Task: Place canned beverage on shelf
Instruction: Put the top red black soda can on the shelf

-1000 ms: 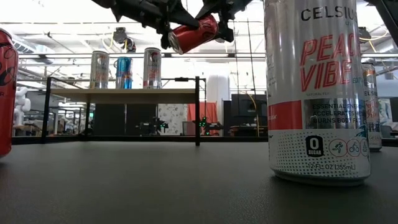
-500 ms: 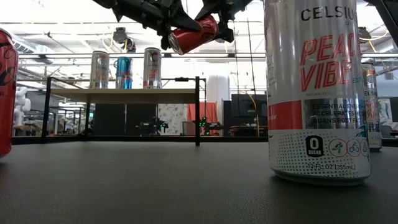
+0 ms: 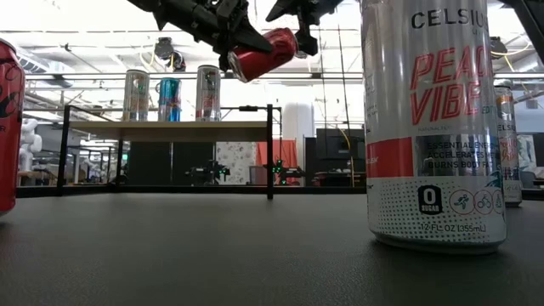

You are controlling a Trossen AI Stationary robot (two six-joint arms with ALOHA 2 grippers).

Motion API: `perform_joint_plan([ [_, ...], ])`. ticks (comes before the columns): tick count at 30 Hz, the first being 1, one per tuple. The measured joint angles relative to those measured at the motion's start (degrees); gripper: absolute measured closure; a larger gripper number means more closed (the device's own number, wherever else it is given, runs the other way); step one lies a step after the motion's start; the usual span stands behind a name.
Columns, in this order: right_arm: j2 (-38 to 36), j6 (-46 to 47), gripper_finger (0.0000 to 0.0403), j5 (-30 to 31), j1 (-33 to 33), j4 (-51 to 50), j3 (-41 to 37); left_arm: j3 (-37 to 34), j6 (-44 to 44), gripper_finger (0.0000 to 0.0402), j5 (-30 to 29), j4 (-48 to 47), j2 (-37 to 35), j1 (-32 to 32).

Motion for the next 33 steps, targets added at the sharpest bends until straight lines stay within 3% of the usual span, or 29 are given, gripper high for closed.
perform_joint_plan([
  [9,-2.74,-1.21,0.0068,0.72,-0.04,-2.66,0.02,0.00,1.01,0.0114,-0.68,0.76,-1.90,0.01],
  [14,-4.11,-3.24,0.0068,8.47,-0.02,-9.87,0.02,0.00,1.01,0.0114,-1.21,0.50,-5.23,0.07],
  [21,-3.94,-3.02,0.0076,9.36,0.93,-9.90,-0.09,0.13,0.98,0.0114,-3.42,-1.40,-7.36,0.01],
  [27,-3.96,-2.75,0.0145,9.53,1.11,-10.71,-0.09,-0.42,0.94,0.0114,-3.55,-2.64,-7.54,-0.39],
  [33,-3.87,-2.55,0.0276,9.31,1.18,-10.52,-2.60,-2.28,0.94,0.0114,-3.49,0.03,-7.52,-1.59],
])
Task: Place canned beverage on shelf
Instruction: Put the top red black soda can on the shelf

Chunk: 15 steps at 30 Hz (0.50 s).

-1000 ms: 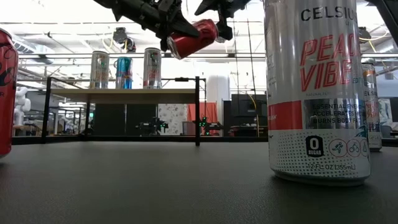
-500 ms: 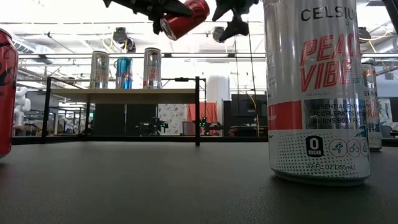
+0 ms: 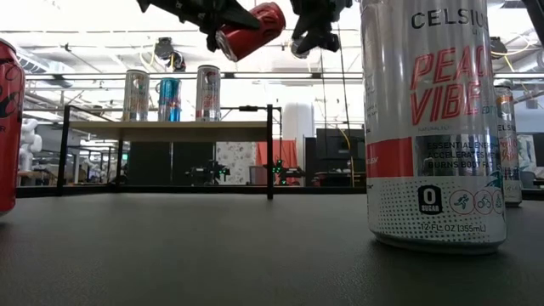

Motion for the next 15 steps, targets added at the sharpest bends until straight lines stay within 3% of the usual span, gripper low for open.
perform_joint_plan([
  [6,0.00,0.41,0.0391,-0.15,0.00,0.50,-2.95,-0.64,0.00,0.0114,-0.77,0.43,0.05,-1.05],
  [15,0.00,0.43,0.0391,-0.23,1.05,0.57,-3.65,-0.62,-2.31,0.0113,-4.75,0.56,0.02,-2.17],
])
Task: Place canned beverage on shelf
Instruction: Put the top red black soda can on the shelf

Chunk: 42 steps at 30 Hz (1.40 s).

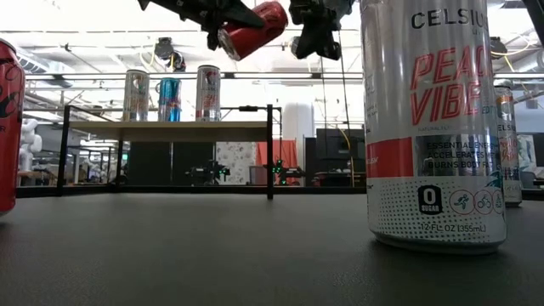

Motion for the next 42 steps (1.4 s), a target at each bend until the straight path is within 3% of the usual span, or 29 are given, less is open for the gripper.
perform_joint_plan([
  [4,0.00,-0.35,0.0401,0.00,0.43,-0.28,0.00,-0.04,-0.75,0.0111,-2.66,-5.60,0.09,-1.16],
  [13,0.00,-1.53,0.0402,-2.94,1.48,0.36,0.00,0.00,-0.62,0.0108,-5.86,2.49,-0.02,-3.52],
  [20,0.00,-1.97,0.0403,-2.94,1.88,3.44,0.00,-0.08,-0.27,0.0107,-9.07,1.96,0.97,-3.87],
  [32,0.00,-3.43,0.0403,-2.87,1.88,-0.41,-0.02,-17.80,0.95,0.0107,-10.13,33.71,0.76,-3.56],
  [42,0.00,-3.59,0.0403,-2.80,1.88,4.80,-0.02,-23.22,0.49,0.0107,-13.80,42.82,0.68,-1.54],
])
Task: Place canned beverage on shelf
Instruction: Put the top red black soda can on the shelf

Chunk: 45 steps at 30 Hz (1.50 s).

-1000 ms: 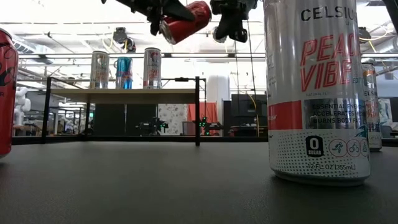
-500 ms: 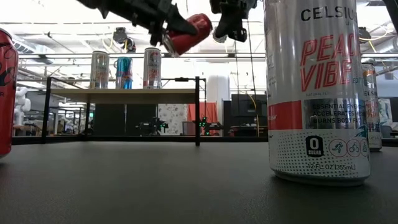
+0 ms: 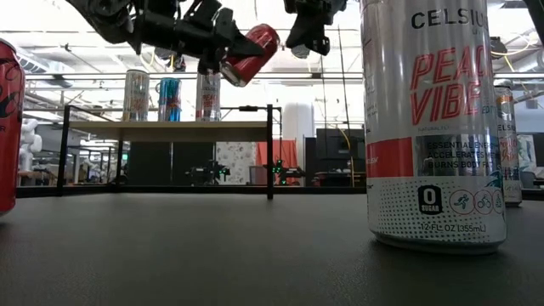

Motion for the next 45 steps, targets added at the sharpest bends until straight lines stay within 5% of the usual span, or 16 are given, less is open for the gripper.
perform_joint_plan([
  [12,0.23,1.64,0.0403,0.06,-0.04,6.19,0.00,-5.94,-5.61,0.0107,-3.54,8.72,0.02,2.05],
  [38,3.02,3.68,0.0403,1.47,-3.28,9.83,-0.02,-5.98,-5.18,0.0107,-3.54,18.38,8.06,2.07],
  [45,4.61,4.93,0.0403,1.70,-3.79,9.37,-0.02,-11.35,-6.29,0.0107,-4.46,26.64,8.15,3.18],
])
